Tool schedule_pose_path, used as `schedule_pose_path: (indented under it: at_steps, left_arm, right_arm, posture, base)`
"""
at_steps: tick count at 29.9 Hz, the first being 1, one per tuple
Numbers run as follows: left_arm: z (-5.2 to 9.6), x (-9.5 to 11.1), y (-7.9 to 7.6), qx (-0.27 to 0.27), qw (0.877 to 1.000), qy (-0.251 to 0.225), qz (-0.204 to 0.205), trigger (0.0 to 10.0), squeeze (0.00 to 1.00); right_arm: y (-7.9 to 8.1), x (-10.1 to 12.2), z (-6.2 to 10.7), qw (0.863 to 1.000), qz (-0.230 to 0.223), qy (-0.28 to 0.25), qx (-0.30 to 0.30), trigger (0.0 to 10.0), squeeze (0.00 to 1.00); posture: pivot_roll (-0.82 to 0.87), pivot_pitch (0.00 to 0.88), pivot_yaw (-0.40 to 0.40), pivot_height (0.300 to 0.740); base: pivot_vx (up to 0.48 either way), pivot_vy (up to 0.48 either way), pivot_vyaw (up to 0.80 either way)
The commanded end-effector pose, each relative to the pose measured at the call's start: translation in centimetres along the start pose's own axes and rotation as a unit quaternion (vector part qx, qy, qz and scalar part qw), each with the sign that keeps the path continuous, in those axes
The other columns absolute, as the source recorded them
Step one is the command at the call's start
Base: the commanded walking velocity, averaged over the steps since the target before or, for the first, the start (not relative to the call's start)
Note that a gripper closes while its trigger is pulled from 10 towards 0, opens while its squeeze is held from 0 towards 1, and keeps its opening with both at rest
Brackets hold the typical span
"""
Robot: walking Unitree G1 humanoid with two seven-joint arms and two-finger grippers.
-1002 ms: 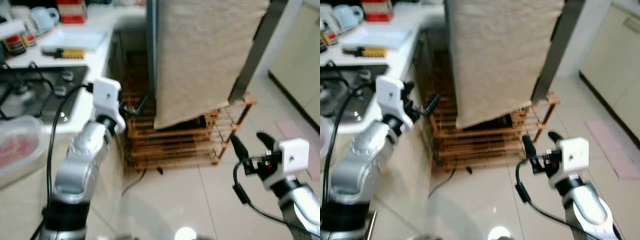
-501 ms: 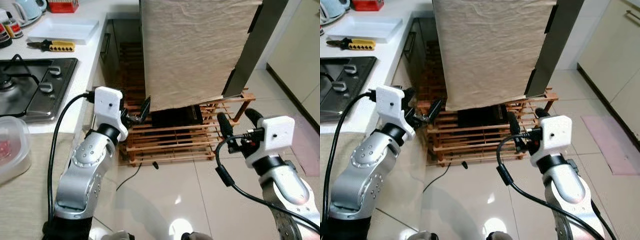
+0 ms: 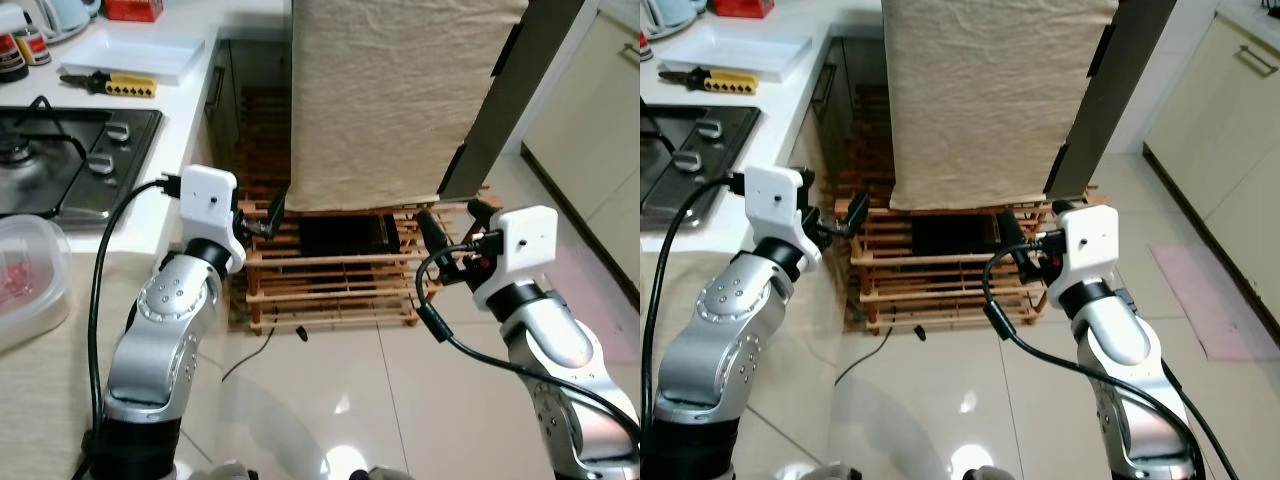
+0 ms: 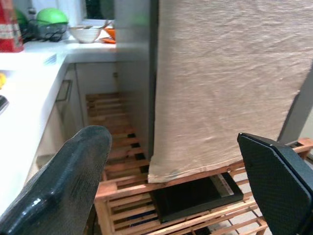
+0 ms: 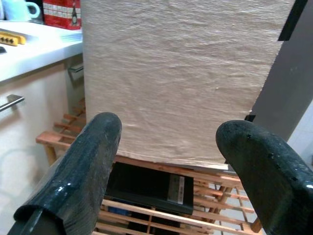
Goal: Restocking fridge
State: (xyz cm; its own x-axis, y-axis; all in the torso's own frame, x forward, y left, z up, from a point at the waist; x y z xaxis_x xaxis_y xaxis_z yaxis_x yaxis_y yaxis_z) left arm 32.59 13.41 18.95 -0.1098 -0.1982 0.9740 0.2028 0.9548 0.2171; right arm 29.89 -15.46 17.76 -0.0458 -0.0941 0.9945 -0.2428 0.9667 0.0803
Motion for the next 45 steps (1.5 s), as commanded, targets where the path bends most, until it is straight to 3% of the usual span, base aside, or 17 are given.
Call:
schedule_pose_path:
  at_steps: [1, 10, 22, 25, 28, 29, 32, 36, 38, 40, 42, 45]
  left_arm:
    - [0.4, -0.1, -0.1, 0.005, 1.0, 0.002, -0.003, 10.0, 0.0]
    - [1.2, -0.9, -1.8, -0.028, 0.999, 0.015, -0.018, 10.0, 0.0]
    - [1.7, -1.5, -3.1, -0.044, 0.999, 0.009, -0.012, 10.0, 0.0]
    - [1.9, -1.6, -2.9, -0.039, 0.999, 0.01, -0.014, 10.0, 0.0]
    - [2.7, -2.2, -1.6, -0.018, 0.999, 0.023, -0.018, 10.0, 0.0]
    - [3.4, -2.6, -0.4, 0.005, 0.999, 0.039, -0.008, 10.0, 0.0]
    - [4.4, -2.9, 0.3, 0.023, 0.998, 0.05, 0.002, 10.0, 0.0]
    - [5.1, -3.4, 0.4, 0.024, 0.998, 0.059, -0.005, 10.0, 0.0]
    - [6.2, -3.5, 0.0, 0.019, 0.997, 0.073, -0.017, 10.0, 0.0]
    - [6.4, -3.9, -0.5, 0.005, 0.997, 0.082, -0.005, 10.0, 0.0]
    - [5.9, -3.4, -1.0, -0.009, 0.997, 0.069, -0.028, 10.0, 0.0]
    - [4.7, -2.3, -1.4, -0.011, 0.999, 0.047, -0.017, 10.0, 0.0]
  right_arm:
    - [-0.5, -0.3, 0.0, 1.0, -0.001, 0.007, -0.006, 10.0, 0.0]
    - [-0.9, 0.0, 1.0, 1.0, -0.021, 0.006, -0.017, 10.0, 0.0]
    - [-1.1, -0.3, 3.0, 0.999, -0.018, 0.026, -0.015, 10.0, 0.0]
    - [-0.9, -0.5, 3.1, 0.999, -0.02, 0.027, -0.013, 10.0, 0.0]
    - [0.0, -1.6, 3.2, 0.999, -0.032, 0.04, -0.003, 10.0, 0.0]
    - [1.0, -2.1, 3.1, 0.998, -0.031, 0.054, 0.019, 10.0, 0.0]
    - [1.5, -1.8, 3.2, 0.997, -0.025, 0.055, 0.042, 10.0, 0.0]
    - [1.4, -2.1, 3.4, 0.997, -0.032, 0.06, 0.04, 10.0, 0.0]
    - [1.2, -2.6, 3.8, 0.996, -0.047, 0.069, 0.033, 10.0, 0.0]
    - [1.2, -3.0, 3.6, 0.996, -0.048, 0.072, 0.036, 10.0, 0.0]
    - [0.5, -2.9, 3.2, 0.996, -0.043, 0.066, 0.028, 10.0, 0.0]
    - [-0.5, -2.0, 2.8, 0.998, -0.04, 0.042, 0.012, 10.0, 0.0]
  posture:
    - [0.01, 0.068, -0.074, 0.74]
    - [-0.02, 0.115, -0.052, 0.74]
    - [-0.09, 0.115, -0.112, 0.74]
    - [-0.08, 0.13, -0.118, 0.74]
    - [-0.05, 0.187, -0.132, 0.74]
    - [-0.05, 0.191, -0.145, 0.74]
    - [-0.02, 0.211, -0.149, 0.74]
    - [-0.02, 0.214, -0.153, 0.74]
    - [0.02, 0.202, -0.142, 0.74]
    - [0.01, 0.195, -0.132, 0.74]
    - [0.0, 0.202, -0.109, 0.74]
    - [0.0, 0.164, -0.082, 0.74]
  base:
    - [0.0, 0.0, 0.0]
    - [0.0, 0.0, 0.0]
    - [0.0, 0.0, 0.0]
    - [0.0, 0.0, 0.0]
    - [0.0, 0.0, 0.0]
    - [0.0, 0.0, 0.0]
    - [0.0, 0.0, 0.0]
    - [0.0, 0.0, 0.0]
    - [0.0, 0.0, 0.0]
    - [0.0, 0.0, 0.0]
    - [0.0, 0.0, 0.0]
    - [0.0, 0.0, 0.0]
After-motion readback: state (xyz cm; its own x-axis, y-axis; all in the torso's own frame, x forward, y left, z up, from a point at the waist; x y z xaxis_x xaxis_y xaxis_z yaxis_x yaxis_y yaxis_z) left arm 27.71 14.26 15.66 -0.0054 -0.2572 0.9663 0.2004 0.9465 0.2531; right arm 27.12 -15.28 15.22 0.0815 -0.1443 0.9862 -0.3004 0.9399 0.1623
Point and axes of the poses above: a point about 5 cm out from each wrist's last joint towards the gripper, its own z axis pointing back from the gripper into the wrist, its own x axis along the axis of the wrist's last joint, y = z × x, the point moved 4 cm from there along -z, pointing out of the wrist towards the gripper, and after that the axes turned 9 degrees about -z, right-handed, at the moved point
